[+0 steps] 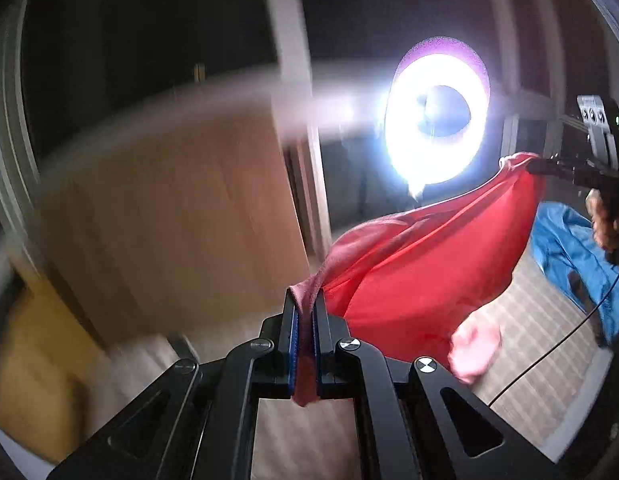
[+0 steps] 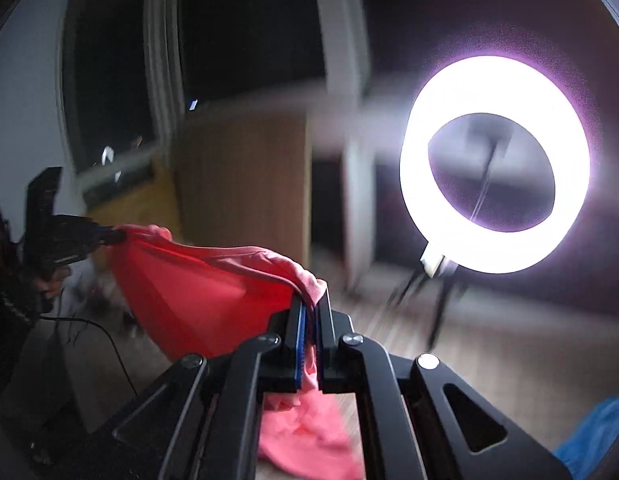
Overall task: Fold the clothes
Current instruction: 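Lift the pink shirt with both grippers and shake it out, then lower the pink shirt onto the rug and open both grippers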
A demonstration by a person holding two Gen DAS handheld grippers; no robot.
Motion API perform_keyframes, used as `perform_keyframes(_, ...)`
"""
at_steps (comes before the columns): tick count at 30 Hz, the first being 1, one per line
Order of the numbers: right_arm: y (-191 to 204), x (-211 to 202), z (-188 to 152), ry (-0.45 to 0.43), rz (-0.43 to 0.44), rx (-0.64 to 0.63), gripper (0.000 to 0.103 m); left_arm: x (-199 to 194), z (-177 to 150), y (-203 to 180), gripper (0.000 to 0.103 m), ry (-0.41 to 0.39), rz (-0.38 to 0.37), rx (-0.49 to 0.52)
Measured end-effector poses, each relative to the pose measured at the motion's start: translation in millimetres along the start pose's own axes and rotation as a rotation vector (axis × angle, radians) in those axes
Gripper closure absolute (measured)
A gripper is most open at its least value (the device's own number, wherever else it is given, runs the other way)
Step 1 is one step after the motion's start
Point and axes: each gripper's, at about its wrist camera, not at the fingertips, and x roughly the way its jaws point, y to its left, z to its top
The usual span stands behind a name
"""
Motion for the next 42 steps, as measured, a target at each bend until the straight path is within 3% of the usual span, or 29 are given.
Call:
perform_keyframes(3, 15.5, -59.1, 44.8, -0.124, -0.082, -0.036, 0.099, -57.7, 47.4, -9.6, 0.098, -0.137, 0.048, 0.088)
perform_keyframes(7, 40.2, -123.3, 74.9, -0.236, -0.158, -0.101, 0.099, -129.8, 86.8, -23.7, 0.098, -0.281, 0.09, 0.184)
perform_keyframes(10, 58.2, -164.7, 87.5, -0.302, -0.198, -0.137, 0.099, -158.2, 100.2, -28.0, 0.098, -0.319, 0.103, 0.218)
perform_keyframes(16, 79.6, -201.7, 81.3, -0.353, -0.253, -0.167, 0.099, -203.1, 100.0, -38.4, 0.098, -0.393, 0.112, 0.251)
perform_keyframes(22, 97.8, -231.6, 65.6, -0.385, -0.22, -0.178, 0.099, -244.9, 82.3, -52.7, 0.098, -0.444, 0.133, 0.306)
perform_keyframes(27, 93.7, -227.3, 59.7, -0.373, -0.174, -0.153, 0.099, -242.3, 81.2, -47.1, 0.098, -0.417, 0.125, 0.29)
perform_keyframes(29, 84.1, -203.0, 54.9, -0.33, -0.182, -0.145, 0.099, -215.6, 82.0, -40.7, 0.098, -0.364, 0.114, 0.269)
perform_keyframes(32, 64.7, -159.2, 45.6, -0.247, -0.188, -0.112, 0.099, -139.5, 82.6, -29.9, 0.098, -0.241, 0.115, 0.242)
perform_keyframes(34, 48.5, -117.2, 36.1, -0.184, -0.247, -0.12, 0.099, -86.4, 79.1, -24.3, 0.098, -0.159, 0.127, 0.232)
perform_keyframes(39, 17.4, 1.0, 8.3, -0.015, -0.396, -0.16, 0.099, 76.0, 61.8, -12.5, 0.098, 0.053, 0.174, 0.236)
perform_keyframes(42, 5.5, 71.4, -15.7, 0.08, -0.467, -0.207, 0.099, 172.4, 40.4, -6.7, 0.094, 0.168, 0.133, 0.208)
